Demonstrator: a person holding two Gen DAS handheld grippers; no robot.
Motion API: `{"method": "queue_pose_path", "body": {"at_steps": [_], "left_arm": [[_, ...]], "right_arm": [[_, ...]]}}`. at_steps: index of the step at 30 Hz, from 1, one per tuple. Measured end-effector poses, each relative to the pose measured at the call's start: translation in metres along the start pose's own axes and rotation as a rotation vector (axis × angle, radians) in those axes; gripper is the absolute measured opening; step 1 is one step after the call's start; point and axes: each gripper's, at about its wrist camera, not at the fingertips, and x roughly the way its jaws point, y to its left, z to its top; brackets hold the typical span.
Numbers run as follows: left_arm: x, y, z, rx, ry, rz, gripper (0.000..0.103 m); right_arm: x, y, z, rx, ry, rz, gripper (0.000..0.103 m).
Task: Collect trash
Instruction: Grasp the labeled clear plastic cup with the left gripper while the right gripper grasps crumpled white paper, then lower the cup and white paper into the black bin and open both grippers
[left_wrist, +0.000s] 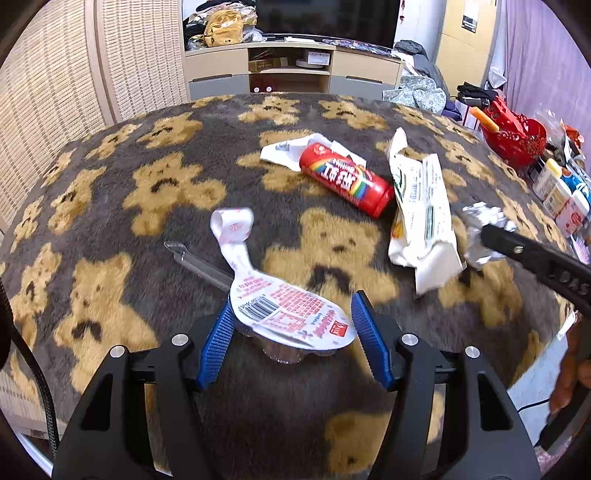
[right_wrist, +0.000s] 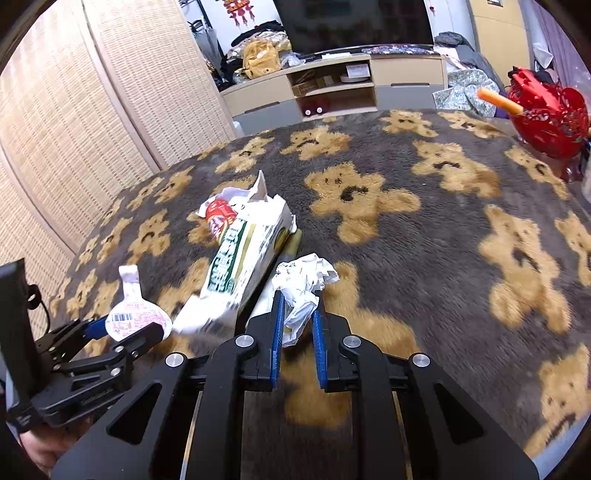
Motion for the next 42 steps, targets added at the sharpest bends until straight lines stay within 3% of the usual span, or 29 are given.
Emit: {"method": "queue_pose_path", "body": {"at_steps": [10, 17, 23, 32, 42], "left_arm": [[-0.053, -0.009, -0.048, 0.012, -0.025, -0.032, 0.060], [-0.100, -0.028, -0.099, 0.028, -0.035, -0.073, 0.060], [-0.116, -0.043, -0.141, 0.043, -0.017, -0.092, 0.060], [-0.087, -0.053, -0.196, 0.029, 0.098, -0.129, 0.060], [-0.028, -0.064, -0.225, 0.049, 0.223, -0.173, 0.060]], "right_arm": [[-0.060, 0.018, -0.051, -0.054, 0.003, 0.006, 0.016], [-0.097, 0.025, -0.093, -0.076, 0.016, 0.000, 0.016], [-0.116, 0.026, -0.134, -0.076, 0.038, -0.008, 0.016], [-0.094, 0.015, -0.187, -0.029, 0.129, -0.010, 0.016], [-0.041, -0.005, -0.221, 0.035, 0.245, 0.012, 0.016]]}}
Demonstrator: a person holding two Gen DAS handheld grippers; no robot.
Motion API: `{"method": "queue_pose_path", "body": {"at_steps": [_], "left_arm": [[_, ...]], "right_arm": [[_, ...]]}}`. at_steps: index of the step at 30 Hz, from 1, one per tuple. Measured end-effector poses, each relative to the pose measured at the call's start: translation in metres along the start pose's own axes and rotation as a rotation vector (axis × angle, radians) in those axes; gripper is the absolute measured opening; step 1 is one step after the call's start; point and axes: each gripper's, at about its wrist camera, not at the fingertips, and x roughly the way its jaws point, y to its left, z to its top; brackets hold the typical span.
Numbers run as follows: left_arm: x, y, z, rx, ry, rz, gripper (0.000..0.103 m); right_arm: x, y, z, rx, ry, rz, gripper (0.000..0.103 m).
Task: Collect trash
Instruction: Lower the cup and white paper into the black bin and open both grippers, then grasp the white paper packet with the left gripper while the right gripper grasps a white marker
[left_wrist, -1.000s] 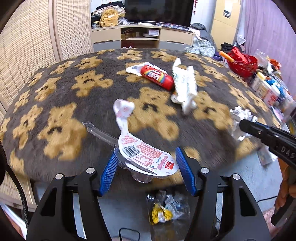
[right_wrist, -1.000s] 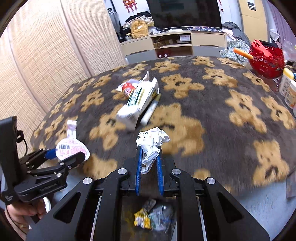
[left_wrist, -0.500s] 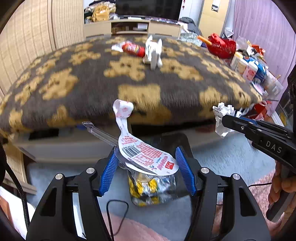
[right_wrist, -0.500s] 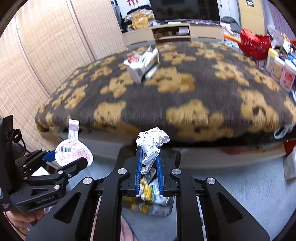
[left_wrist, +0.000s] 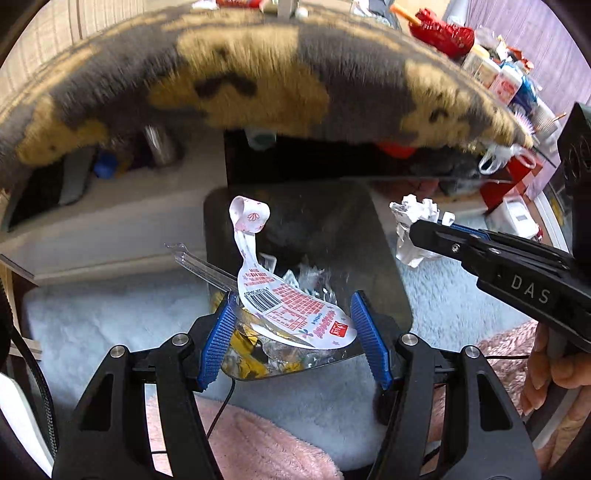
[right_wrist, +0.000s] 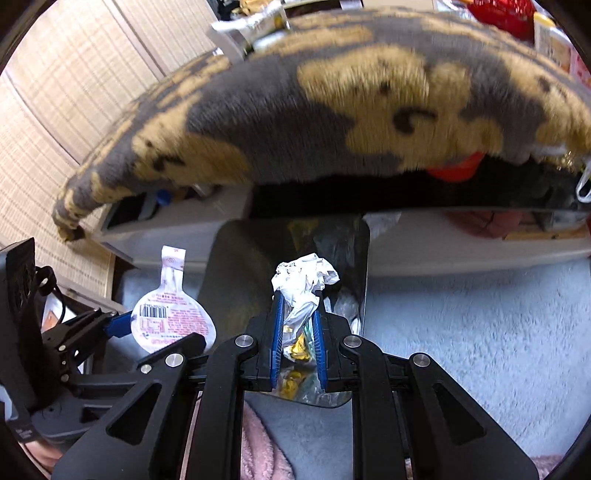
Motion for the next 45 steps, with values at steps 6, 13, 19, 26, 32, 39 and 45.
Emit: {"method": "queue_pose_path", "body": {"at_steps": [6, 13, 19, 26, 32, 39, 45], "left_arm": [[0.023, 0.004, 0.001, -0.011, 0.042, 0.000, 0.060], [0.027, 0.005, 0.009, -0.027, 0.046, -0.011, 0.062], [0.013, 0.007, 0.009, -0.020, 0.027, 0.010, 0.085], [-0.022, 0.013, 0.011, -0.033, -0.031, 0.021, 0.095], [-0.064, 0.022, 0.028, -0.054, -0.116, 0.030, 0.095], [-0.090, 0.027, 0.066, -0.052, -0.188, 0.051, 0.095], [-0.095, 0.025, 0.113, -0.027, -0.242, 0.063, 0.095]], "right_arm": [[0.021, -0.004, 0.002, 0.021, 0.034, 0.001, 0.019], [0.026, -0.005, 0.008, 0.033, 0.035, -0.001, 0.048], [0.011, -0.015, 0.013, 0.064, -0.002, -0.008, 0.071], [-0.020, -0.015, 0.024, 0.056, -0.057, -0.056, 0.100], [-0.055, -0.013, 0.042, 0.073, -0.120, -0.051, 0.100], [-0.087, -0.012, 0.086, 0.077, -0.209, -0.058, 0.100], [-0.090, -0.020, 0.136, 0.110, -0.248, -0.084, 0.100]]}}
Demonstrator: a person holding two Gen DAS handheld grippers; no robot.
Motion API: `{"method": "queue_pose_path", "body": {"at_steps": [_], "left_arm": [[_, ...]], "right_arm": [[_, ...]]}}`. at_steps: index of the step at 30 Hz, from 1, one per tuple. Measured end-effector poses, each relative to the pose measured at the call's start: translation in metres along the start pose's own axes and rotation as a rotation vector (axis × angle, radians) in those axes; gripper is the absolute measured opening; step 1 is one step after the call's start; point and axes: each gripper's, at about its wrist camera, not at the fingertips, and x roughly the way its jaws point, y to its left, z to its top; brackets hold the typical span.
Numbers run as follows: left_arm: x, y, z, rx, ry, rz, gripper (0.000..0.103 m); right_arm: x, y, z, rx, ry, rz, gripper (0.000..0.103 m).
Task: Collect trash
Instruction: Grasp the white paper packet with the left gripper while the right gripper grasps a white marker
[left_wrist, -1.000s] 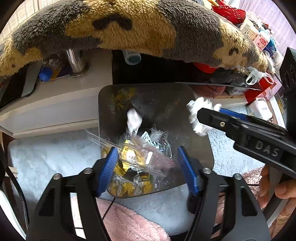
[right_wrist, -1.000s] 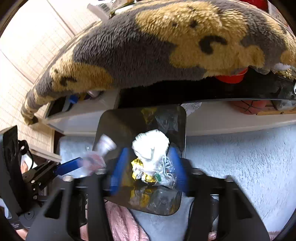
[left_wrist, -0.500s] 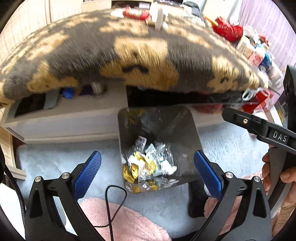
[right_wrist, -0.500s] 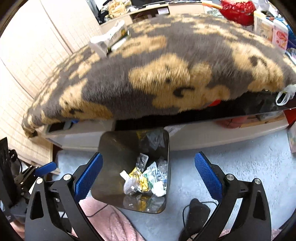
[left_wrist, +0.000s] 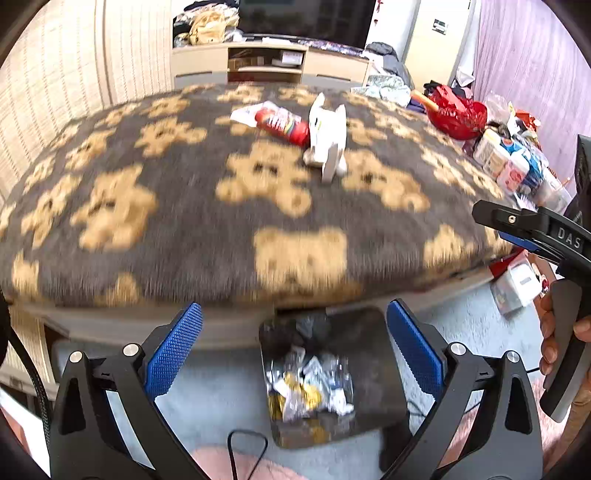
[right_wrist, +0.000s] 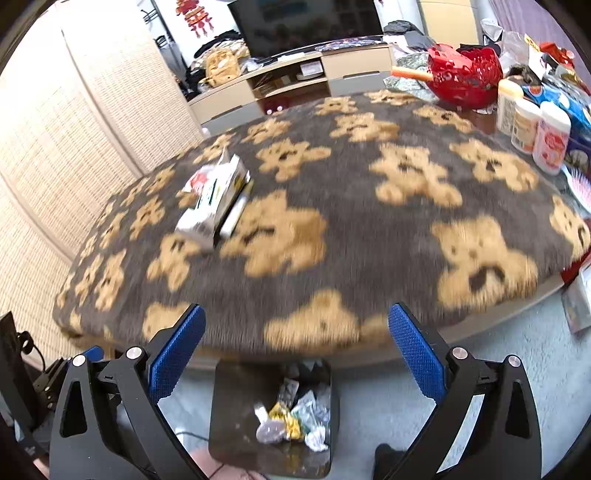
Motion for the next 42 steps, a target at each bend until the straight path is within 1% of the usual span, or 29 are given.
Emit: {"method": "queue_pose_path", "body": {"at_steps": [5, 7, 8, 10, 12, 15, 18, 20, 21, 22, 23, 24, 26, 28, 30, 33, 34, 35, 37, 40, 42], "left_arm": [[0.017, -0.003, 0.037, 0.006, -0.040, -0.004, 0.095], [0.028, -0.007, 0.054, 0.015, -0.047, -0.019, 0.093], [0.033, -0.008, 0.062, 0.018, -0.050, -0.026, 0.090], [0.043, -0.011, 0.073, 0.021, -0.049, -0.048, 0.077], [0.056, -0.013, 0.085, 0.018, -0.043, -0.067, 0.074], [0.072, -0.017, 0.098, 0.025, -0.039, -0.074, 0.072], [0.087, -0.022, 0.108, 0.042, -0.025, -0.081, 0.066], [0.099, -0.024, 0.112, 0.057, -0.008, -0.084, 0.060], [0.103, -0.024, 0.114, 0.060, -0.002, -0.089, 0.052], [0.107, -0.024, 0.115, 0.059, 0.005, -0.096, 0.041], [0.109, -0.023, 0.116, 0.057, 0.008, -0.104, 0.034], [0.110, -0.022, 0.116, 0.058, 0.008, -0.112, 0.019], [0.106, -0.021, 0.115, 0.066, -0.008, -0.125, 0.015], [0.097, -0.020, 0.115, 0.075, -0.031, -0.125, 0.008], [0.086, -0.016, 0.115, 0.071, -0.054, -0.121, 0.007], [0.068, -0.005, 0.116, 0.063, -0.096, -0.091, 0.006], [0.061, 0.000, 0.116, 0.061, -0.113, -0.080, 0.000], [0.058, 0.004, 0.117, 0.060, -0.121, -0.072, 0.000], [0.049, 0.015, 0.119, 0.057, -0.140, -0.046, 0.000], [0.048, 0.029, 0.118, 0.054, -0.136, -0.020, 0.000], [0.051, 0.038, 0.117, 0.047, -0.126, -0.014, 0.000]], "right_arm": [[0.014, 0.000, 0.029, 0.018, -0.021, -0.018, 0.100], [0.021, -0.001, 0.039, 0.025, -0.025, -0.019, 0.100], [0.024, -0.001, 0.042, 0.029, -0.026, -0.020, 0.100], [0.030, -0.002, 0.049, 0.031, -0.025, -0.020, 0.100], [0.037, -0.001, 0.054, 0.028, -0.020, -0.019, 0.100], [0.047, -0.001, 0.060, 0.014, -0.015, -0.025, 0.100], [0.056, -0.003, 0.064, 0.021, -0.009, -0.024, 0.100], [0.061, -0.006, 0.066, 0.033, -0.006, -0.023, 0.099], [0.063, -0.007, 0.067, 0.035, -0.004, -0.023, 0.100], [0.064, -0.007, 0.067, 0.035, -0.004, -0.023, 0.100], [0.066, -0.007, 0.068, 0.033, -0.004, -0.025, 0.100], [0.068, -0.006, 0.068, 0.032, -0.002, -0.026, 0.100], [0.072, -0.005, 0.069, 0.031, 0.001, -0.023, 0.100], [0.077, -0.001, 0.071, 0.029, 0.002, -0.015, 0.100], [0.079, 0.005, 0.072, 0.026, -0.003, 0.005, 0.100], [0.087, 0.022, 0.075, 0.003, -0.001, 0.034, 0.099], [0.089, 0.027, 0.077, -0.005, 0.000, 0.037, 0.095], [0.093, 0.033, 0.077, -0.016, 0.004, 0.041, 0.092], [0.103, 0.044, 0.078, -0.030, 0.021, 0.047, 0.072], [0.120, 0.058, 0.077, -0.047, 0.052, 0.057, 0.058], [0.129, 0.066, 0.075, -0.055, 0.065, 0.060, 0.054]]}}
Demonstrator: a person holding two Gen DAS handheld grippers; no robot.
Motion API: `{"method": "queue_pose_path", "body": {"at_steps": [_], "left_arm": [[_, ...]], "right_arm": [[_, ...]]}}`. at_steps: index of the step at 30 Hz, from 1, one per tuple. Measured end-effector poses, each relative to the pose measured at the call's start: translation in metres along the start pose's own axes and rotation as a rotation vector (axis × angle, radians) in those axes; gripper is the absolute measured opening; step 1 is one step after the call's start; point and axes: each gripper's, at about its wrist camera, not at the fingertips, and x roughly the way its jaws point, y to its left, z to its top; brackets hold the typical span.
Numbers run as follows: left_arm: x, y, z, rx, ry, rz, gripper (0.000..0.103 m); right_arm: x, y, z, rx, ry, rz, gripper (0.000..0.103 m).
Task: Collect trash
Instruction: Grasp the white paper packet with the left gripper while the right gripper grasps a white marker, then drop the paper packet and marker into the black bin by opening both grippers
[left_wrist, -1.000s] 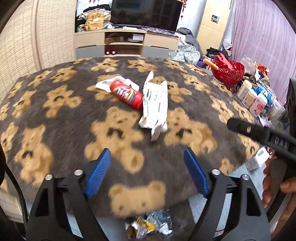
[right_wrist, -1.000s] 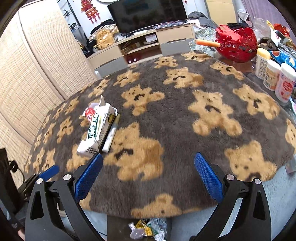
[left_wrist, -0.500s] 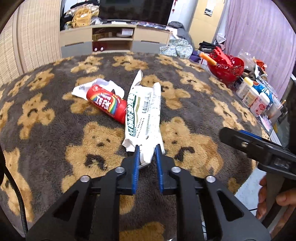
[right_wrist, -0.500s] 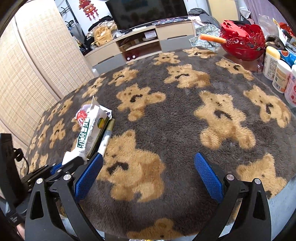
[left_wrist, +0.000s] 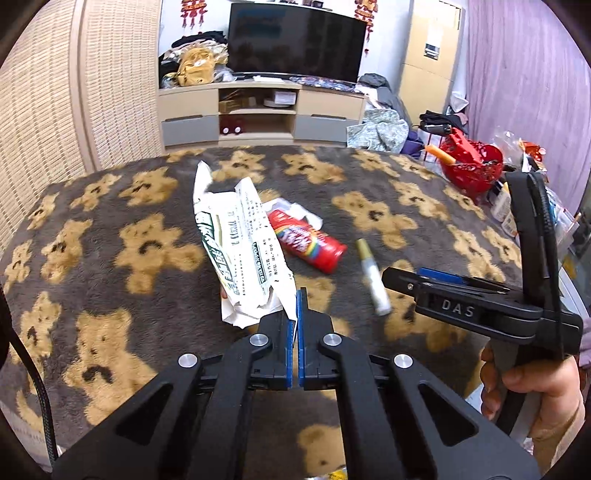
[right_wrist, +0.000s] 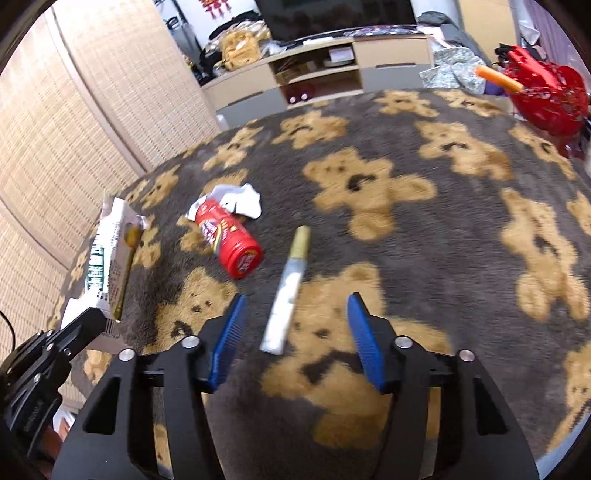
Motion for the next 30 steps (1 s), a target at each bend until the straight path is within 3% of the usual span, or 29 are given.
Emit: {"method": "queue_pose_path", "body": {"at_steps": [4, 8, 10, 12, 19, 30], "left_arm": [[0.004, 0.010, -0.007, -0.014, 0.018, -0.004, 0.000], [0.007, 0.012, -0.016, -0.019, 0.033, -0.006, 0.000], [0.006, 0.013, -0.020, -0.024, 0.036, -0.006, 0.000], [0.004, 0.012, -0.023, -0.029, 0.041, -0.011, 0.000], [-0.016, -0.003, -0.044, -0.042, 0.044, -0.041, 0.000], [-0.068, -0.040, -0.101, -0.031, 0.076, -0.066, 0.000]], "right_arm": [[0.018, 0.011, -0.004, -0.026, 0.031, -0.008, 0.037], [0.025, 0.017, -0.012, -0.069, 0.015, -0.049, 0.032], [0.023, 0.016, -0.016, -0.080, 0.005, -0.080, 0.020], [0.019, 0.012, -0.019, -0.086, 0.009, -0.098, 0.015], [-0.010, 0.002, -0.048, -0.120, 0.047, -0.097, 0.015], [-0.078, -0.004, -0.129, -0.168, 0.083, -0.081, 0.014]]}}
